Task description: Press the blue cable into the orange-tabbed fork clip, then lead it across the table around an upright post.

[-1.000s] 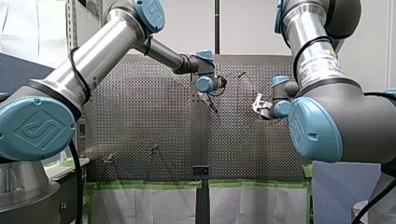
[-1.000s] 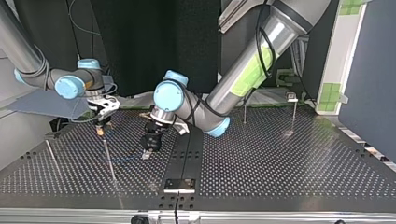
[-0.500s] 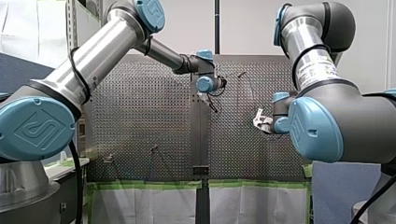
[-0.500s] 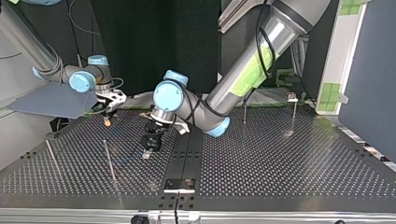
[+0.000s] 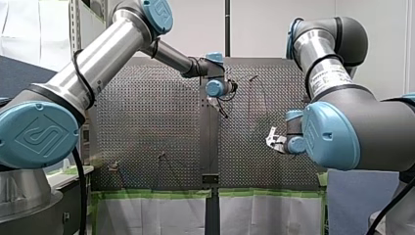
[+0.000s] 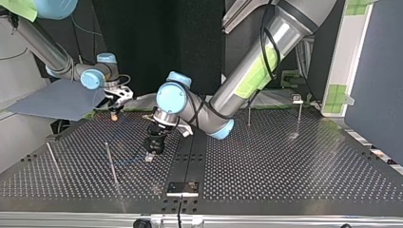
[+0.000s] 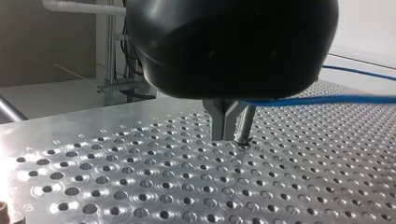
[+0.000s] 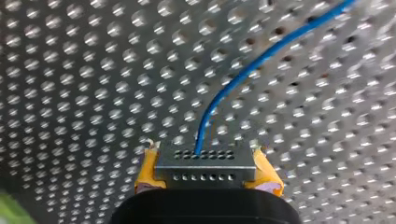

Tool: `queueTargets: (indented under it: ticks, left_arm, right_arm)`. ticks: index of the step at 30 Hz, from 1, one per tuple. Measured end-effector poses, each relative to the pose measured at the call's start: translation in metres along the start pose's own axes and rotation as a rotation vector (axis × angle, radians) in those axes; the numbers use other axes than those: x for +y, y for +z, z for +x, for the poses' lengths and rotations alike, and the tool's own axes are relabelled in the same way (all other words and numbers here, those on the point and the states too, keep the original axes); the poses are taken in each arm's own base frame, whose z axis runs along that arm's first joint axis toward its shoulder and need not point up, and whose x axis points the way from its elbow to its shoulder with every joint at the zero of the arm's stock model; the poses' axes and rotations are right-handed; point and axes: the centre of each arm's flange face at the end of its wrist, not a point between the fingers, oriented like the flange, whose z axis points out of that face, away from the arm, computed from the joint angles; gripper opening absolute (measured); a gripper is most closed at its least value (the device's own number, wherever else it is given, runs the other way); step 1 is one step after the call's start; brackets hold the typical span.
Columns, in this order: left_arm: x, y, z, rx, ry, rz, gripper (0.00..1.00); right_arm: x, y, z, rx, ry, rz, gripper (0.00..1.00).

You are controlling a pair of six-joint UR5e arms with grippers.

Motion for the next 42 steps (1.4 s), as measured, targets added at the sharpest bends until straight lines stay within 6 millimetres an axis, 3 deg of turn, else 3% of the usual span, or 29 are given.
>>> queueTargets:
  ticks: [22, 42]
  left_arm:
    - [0.0, -0.001, 0.0, 0.006, 0.002, -0.005, 0.0]
    - [0.001, -0.001, 0.0, 0.008, 0.002, -0.007, 0.0]
  right_arm:
    - [0.064, 0.001, -0.12, -0.056, 0.026, -0.064, 0.0]
    - [0.078, -0.001, -0.137, -0.063, 0.026, -0.078, 0.0]
